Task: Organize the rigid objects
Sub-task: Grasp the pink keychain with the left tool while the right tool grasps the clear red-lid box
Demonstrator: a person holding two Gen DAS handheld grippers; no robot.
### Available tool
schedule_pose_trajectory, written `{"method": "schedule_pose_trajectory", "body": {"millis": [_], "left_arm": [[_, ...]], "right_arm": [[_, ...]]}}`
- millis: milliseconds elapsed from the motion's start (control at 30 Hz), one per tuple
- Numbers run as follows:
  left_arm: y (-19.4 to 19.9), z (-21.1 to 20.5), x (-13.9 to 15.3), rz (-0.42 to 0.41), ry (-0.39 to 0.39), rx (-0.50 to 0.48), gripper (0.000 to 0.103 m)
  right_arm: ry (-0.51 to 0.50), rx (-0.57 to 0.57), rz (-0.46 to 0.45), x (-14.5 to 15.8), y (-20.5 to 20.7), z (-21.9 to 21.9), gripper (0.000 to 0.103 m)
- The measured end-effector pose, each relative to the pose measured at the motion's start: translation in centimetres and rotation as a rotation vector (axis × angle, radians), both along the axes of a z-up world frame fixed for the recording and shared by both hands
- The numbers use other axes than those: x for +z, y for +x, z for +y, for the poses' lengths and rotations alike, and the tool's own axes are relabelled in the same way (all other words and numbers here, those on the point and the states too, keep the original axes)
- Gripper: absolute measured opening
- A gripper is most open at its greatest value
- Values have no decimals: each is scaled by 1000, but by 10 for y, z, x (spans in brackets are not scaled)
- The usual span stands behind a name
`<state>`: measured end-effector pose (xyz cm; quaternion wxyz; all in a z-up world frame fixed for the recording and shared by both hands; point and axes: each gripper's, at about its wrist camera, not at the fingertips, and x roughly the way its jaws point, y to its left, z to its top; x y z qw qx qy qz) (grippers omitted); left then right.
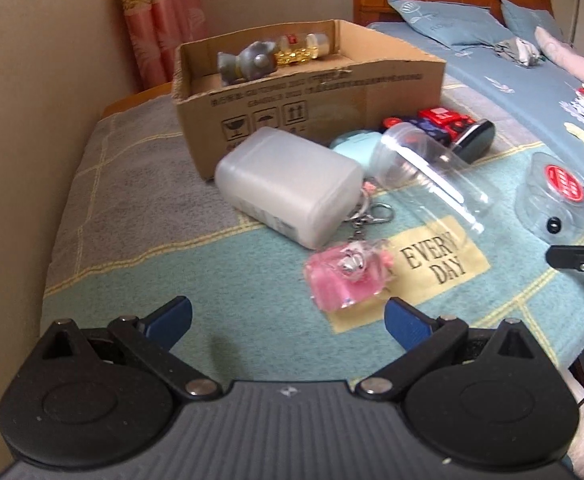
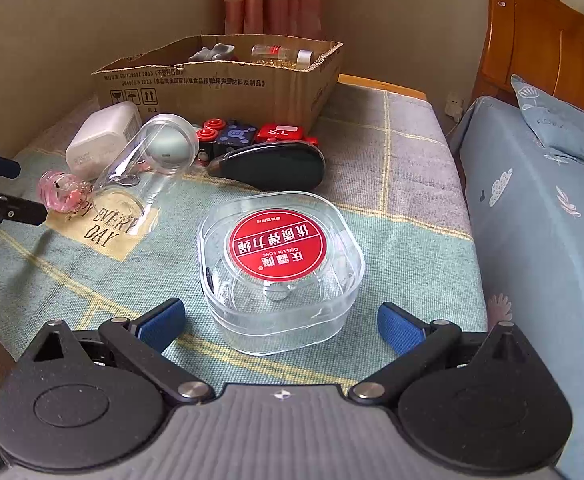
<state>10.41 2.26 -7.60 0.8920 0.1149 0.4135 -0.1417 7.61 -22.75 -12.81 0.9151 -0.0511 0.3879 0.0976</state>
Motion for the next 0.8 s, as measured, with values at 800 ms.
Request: {"method": "schedule_pose_trajectory", "body": {"millis": [800], "left_arm": [[17, -11, -10, -5, -20, 82, 81]], "right_arm": [[4, 36, -35, -2, -3, -1, 103]]}}
